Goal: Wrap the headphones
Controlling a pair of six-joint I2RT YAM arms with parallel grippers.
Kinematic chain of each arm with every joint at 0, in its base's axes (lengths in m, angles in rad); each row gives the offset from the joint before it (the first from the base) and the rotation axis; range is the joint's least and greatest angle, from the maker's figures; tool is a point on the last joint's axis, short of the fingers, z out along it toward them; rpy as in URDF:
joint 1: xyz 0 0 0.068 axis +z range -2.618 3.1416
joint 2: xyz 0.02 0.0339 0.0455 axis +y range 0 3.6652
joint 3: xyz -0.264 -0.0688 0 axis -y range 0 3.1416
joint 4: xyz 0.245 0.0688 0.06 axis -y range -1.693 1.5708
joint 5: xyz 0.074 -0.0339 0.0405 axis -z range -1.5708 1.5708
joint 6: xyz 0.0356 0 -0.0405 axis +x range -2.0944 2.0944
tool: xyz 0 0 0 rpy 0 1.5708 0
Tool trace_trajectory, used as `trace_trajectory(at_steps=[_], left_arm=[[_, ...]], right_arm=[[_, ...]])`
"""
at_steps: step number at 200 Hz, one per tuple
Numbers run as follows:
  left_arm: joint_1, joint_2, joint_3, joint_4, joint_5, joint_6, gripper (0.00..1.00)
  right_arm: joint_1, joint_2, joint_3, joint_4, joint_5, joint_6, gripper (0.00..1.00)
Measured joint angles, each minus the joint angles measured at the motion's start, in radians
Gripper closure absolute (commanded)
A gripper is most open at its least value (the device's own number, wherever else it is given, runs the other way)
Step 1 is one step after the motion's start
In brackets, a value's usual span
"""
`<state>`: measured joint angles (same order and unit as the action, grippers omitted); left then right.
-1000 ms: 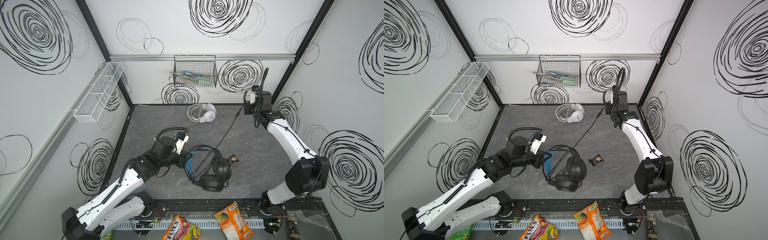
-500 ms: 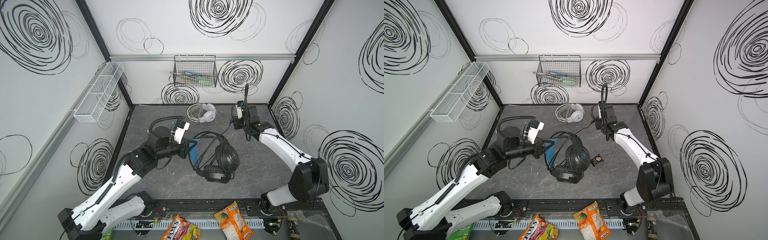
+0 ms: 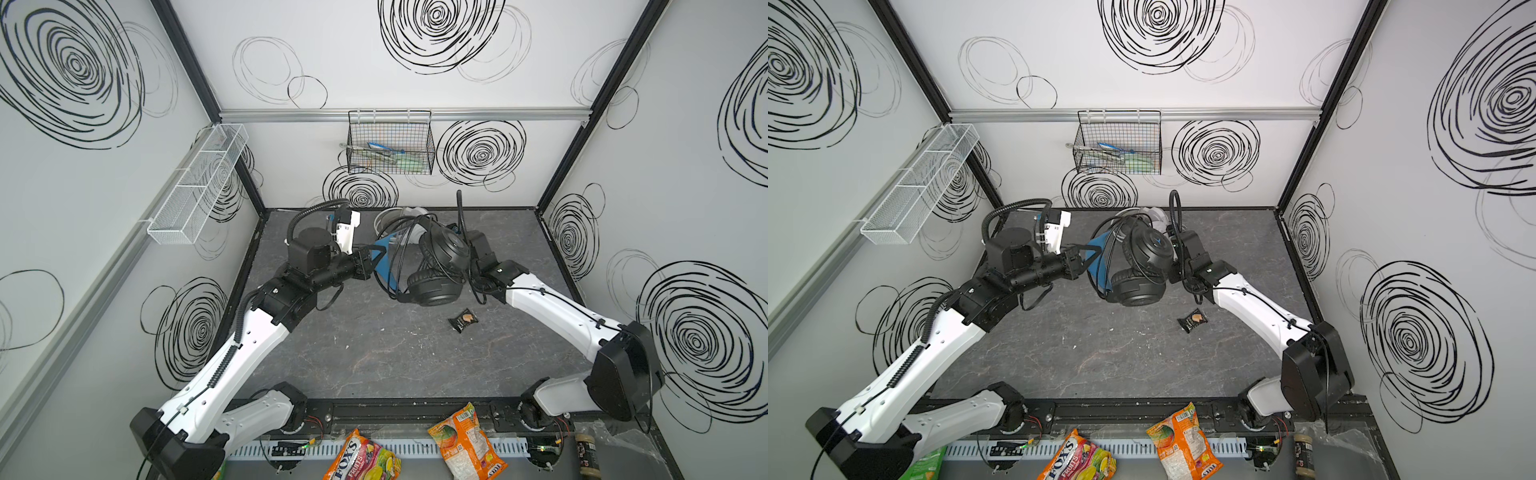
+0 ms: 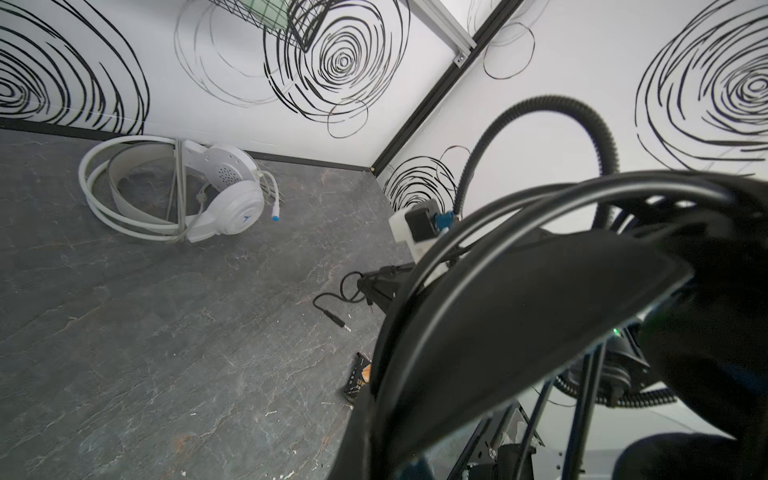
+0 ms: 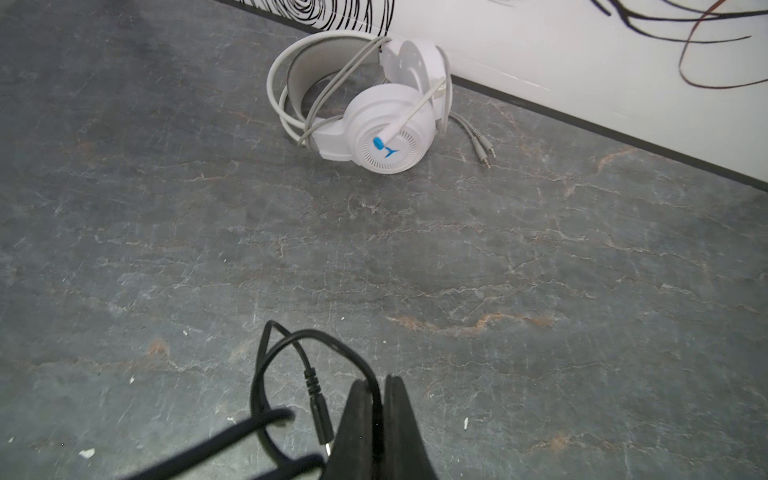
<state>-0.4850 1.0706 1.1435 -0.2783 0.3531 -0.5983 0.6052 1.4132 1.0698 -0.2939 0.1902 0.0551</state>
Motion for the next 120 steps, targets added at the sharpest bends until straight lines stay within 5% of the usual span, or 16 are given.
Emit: trace_trajectory(at_steps=[120], left_arm=[[0.059,0.055,0.043,0.095,-0.088,-0.166,1.0]], right_arm=[[0.156,-0.067,-0.147,0.002,-0.092,0.102,1.0]])
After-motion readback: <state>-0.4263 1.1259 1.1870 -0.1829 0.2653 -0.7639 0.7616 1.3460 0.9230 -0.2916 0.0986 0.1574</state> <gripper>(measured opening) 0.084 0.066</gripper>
